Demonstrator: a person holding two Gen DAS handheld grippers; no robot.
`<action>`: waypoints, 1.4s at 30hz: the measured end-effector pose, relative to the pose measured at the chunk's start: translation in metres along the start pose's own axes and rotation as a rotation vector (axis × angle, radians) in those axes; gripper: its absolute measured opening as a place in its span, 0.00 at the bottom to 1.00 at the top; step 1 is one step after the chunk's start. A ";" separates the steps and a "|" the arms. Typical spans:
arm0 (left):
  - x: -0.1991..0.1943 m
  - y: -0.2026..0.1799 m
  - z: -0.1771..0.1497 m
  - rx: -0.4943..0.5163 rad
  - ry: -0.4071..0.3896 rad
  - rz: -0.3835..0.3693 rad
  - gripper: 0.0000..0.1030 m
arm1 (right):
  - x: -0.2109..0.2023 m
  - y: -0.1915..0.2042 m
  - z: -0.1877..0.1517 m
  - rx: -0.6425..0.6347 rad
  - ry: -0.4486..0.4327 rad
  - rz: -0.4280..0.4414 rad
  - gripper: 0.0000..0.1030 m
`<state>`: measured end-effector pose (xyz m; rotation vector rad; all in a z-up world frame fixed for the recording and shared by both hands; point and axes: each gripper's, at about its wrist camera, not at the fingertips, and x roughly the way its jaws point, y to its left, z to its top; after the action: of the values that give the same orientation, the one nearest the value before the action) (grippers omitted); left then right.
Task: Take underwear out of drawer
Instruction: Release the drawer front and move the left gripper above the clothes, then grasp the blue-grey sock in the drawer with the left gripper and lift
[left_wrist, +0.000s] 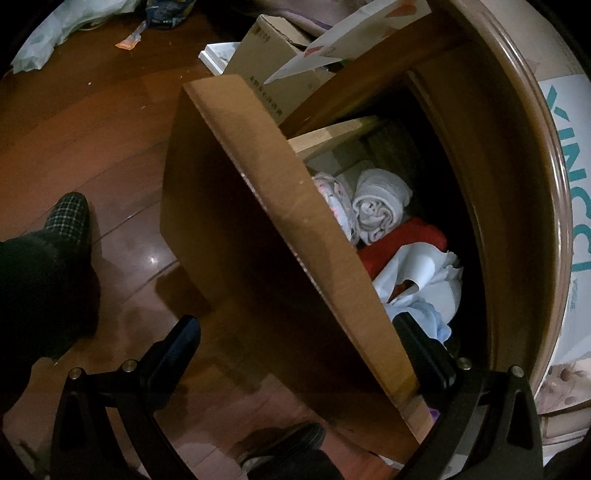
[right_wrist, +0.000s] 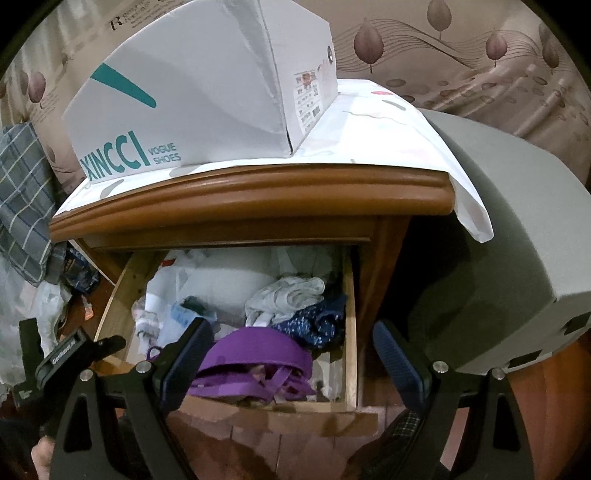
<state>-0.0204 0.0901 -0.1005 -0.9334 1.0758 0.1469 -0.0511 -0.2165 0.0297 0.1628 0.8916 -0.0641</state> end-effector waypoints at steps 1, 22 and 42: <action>-0.001 0.001 -0.001 0.003 0.000 0.003 1.00 | 0.000 0.000 0.000 0.001 0.001 0.000 0.89; -0.035 -0.003 -0.013 0.192 -0.056 0.185 0.96 | -0.001 -0.005 0.004 -0.003 -0.006 -0.007 0.89; -0.039 -0.134 -0.044 0.965 0.083 0.141 0.91 | -0.014 -0.018 0.013 0.012 -0.048 -0.022 0.89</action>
<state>0.0000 -0.0122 0.0015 0.0064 1.1112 -0.2855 -0.0521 -0.2368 0.0471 0.1623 0.8456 -0.0940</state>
